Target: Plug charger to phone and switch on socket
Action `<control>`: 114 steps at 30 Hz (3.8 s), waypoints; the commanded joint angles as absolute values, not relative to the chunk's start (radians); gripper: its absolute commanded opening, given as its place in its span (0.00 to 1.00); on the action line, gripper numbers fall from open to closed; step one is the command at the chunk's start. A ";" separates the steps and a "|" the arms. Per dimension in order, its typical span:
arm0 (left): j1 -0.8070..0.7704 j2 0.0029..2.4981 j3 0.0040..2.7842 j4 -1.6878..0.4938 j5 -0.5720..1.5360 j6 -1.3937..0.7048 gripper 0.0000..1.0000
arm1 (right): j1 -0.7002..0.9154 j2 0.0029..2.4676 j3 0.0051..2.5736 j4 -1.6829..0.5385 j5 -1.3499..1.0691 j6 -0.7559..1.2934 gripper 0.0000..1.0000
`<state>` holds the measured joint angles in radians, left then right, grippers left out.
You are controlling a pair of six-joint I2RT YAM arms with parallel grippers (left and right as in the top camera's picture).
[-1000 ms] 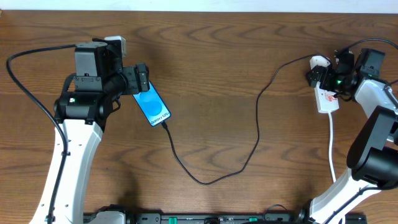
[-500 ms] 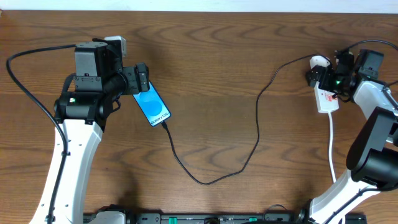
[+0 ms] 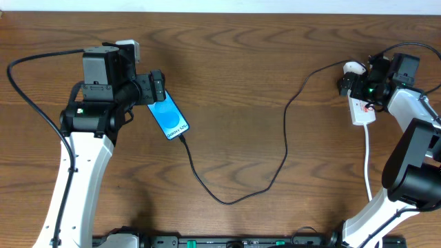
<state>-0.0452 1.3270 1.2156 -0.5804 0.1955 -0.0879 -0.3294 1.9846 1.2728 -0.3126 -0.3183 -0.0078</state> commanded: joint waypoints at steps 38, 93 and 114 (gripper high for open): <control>-0.045 1.328 1.215 -0.583 0.182 -0.075 0.91 | -0.286 1.511 1.230 -0.622 -0.074 0.142 0.99; -0.044 1.290 1.200 -0.605 0.170 -0.075 0.91 | -0.287 1.420 1.230 -0.693 -0.088 0.142 0.99; -0.044 1.034 0.874 -0.369 0.118 -0.075 0.91 | -0.287 1.420 1.230 -0.693 -0.088 0.142 0.99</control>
